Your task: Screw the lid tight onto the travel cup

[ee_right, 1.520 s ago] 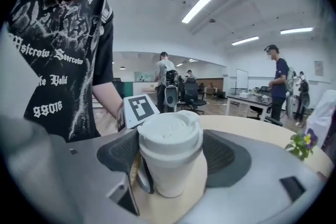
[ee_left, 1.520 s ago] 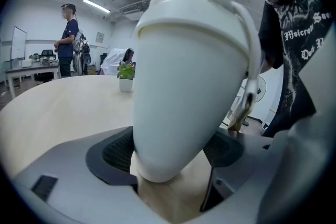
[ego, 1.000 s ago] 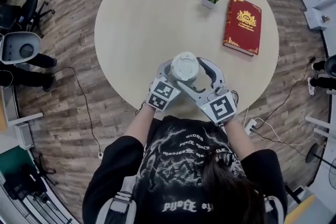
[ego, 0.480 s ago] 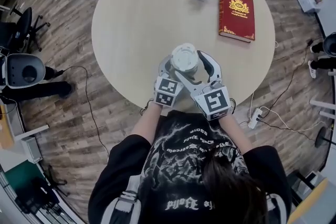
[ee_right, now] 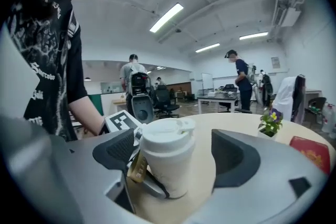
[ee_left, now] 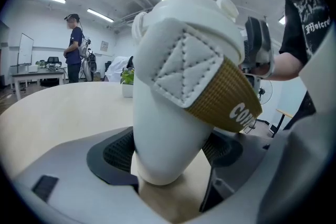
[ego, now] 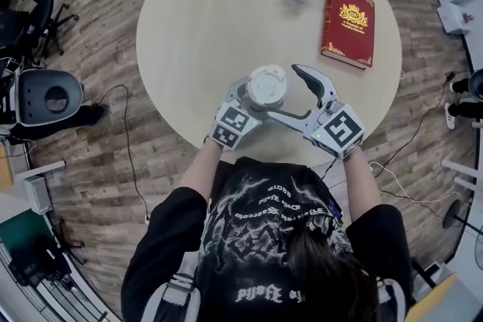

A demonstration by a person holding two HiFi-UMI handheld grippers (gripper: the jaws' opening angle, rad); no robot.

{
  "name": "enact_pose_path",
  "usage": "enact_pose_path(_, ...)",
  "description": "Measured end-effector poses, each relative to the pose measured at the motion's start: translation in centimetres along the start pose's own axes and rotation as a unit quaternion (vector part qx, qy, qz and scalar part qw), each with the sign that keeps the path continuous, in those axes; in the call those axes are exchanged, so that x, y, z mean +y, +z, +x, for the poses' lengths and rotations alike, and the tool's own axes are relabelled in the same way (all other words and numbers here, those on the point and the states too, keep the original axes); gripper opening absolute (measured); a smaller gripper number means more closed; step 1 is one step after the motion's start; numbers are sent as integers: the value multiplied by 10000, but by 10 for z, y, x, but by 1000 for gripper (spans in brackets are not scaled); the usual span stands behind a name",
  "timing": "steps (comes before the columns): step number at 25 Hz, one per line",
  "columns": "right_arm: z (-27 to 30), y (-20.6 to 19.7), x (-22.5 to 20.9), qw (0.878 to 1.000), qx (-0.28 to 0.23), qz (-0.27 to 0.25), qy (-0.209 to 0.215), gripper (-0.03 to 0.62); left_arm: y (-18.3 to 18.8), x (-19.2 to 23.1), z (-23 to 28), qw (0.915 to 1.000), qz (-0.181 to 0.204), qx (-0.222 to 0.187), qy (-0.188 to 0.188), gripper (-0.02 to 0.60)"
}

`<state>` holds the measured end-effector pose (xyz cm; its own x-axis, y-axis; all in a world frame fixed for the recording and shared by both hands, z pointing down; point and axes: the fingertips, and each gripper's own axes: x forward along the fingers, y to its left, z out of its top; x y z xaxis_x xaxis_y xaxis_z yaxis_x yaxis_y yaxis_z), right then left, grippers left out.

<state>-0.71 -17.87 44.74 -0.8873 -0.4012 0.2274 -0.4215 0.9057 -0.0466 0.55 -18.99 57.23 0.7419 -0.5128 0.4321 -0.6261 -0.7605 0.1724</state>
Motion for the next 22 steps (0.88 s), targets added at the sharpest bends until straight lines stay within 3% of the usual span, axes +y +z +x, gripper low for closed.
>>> enact_pose_path(4,-4,-7,1,9878,590,-130,1435,453,0,-2,0,9996,125,117,-234,414)
enact_pose_path(8,0,-9,-7,9649,958,-370,2415,453,-3,-4,1,9971,324,309,-611,414)
enact_pose_path(10,3,-10,-12,9488,1088,-695,2883,453,-4,-6,2,9953,405,363,-804,414)
enact_pose_path(15,17,-8,-4,9005,1487,-943,3977,451,-5,-7,2,9908,573,427,-1147,414)
enact_pose_path(20,22,-12,9,8515,1674,-1128,4839,451,-6,-8,2,9839,727,646,-1498,414)
enact_pose_path(22,24,-11,17,8405,1593,-1138,5053,444,-6,-7,3,9827,735,684,-1559,414)
